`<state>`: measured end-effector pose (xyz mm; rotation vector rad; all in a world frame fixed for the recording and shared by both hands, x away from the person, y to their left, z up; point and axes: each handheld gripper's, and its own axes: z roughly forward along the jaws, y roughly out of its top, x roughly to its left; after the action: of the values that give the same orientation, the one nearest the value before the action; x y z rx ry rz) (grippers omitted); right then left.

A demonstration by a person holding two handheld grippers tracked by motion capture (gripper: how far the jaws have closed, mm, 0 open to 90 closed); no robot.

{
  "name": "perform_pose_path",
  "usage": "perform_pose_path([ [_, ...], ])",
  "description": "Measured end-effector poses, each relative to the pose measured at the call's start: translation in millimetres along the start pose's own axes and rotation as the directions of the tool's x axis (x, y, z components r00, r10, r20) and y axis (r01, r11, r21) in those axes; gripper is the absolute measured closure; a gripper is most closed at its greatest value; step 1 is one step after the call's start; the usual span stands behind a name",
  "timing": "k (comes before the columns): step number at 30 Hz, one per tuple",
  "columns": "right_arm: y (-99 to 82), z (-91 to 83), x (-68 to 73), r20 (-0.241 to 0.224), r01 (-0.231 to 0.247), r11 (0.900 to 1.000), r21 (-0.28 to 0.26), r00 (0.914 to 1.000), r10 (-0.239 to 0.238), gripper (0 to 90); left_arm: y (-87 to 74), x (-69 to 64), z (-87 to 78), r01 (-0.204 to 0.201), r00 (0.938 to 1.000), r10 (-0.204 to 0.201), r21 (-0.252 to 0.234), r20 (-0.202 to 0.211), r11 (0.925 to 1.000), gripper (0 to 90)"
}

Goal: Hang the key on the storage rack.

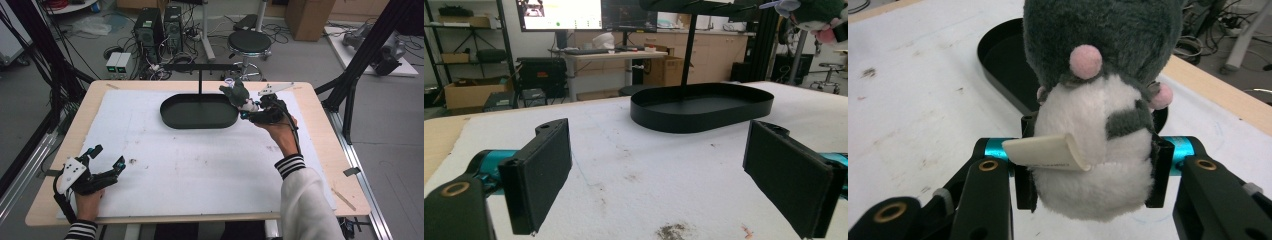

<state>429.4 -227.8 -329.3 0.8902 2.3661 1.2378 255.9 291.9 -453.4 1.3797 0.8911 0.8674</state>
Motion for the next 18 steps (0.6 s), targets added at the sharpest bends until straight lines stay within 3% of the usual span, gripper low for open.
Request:
perform_pose_path([
  [18, 3.6, 6.4, -12.0, 0.038, -0.03, 0.9992, 0.027, 0.9988, 0.029, 53.6, -0.1, -0.1, 0.1, 0.001, 1.0, -0.001, -0.002, -0.001, 1.0, 12.6],
])
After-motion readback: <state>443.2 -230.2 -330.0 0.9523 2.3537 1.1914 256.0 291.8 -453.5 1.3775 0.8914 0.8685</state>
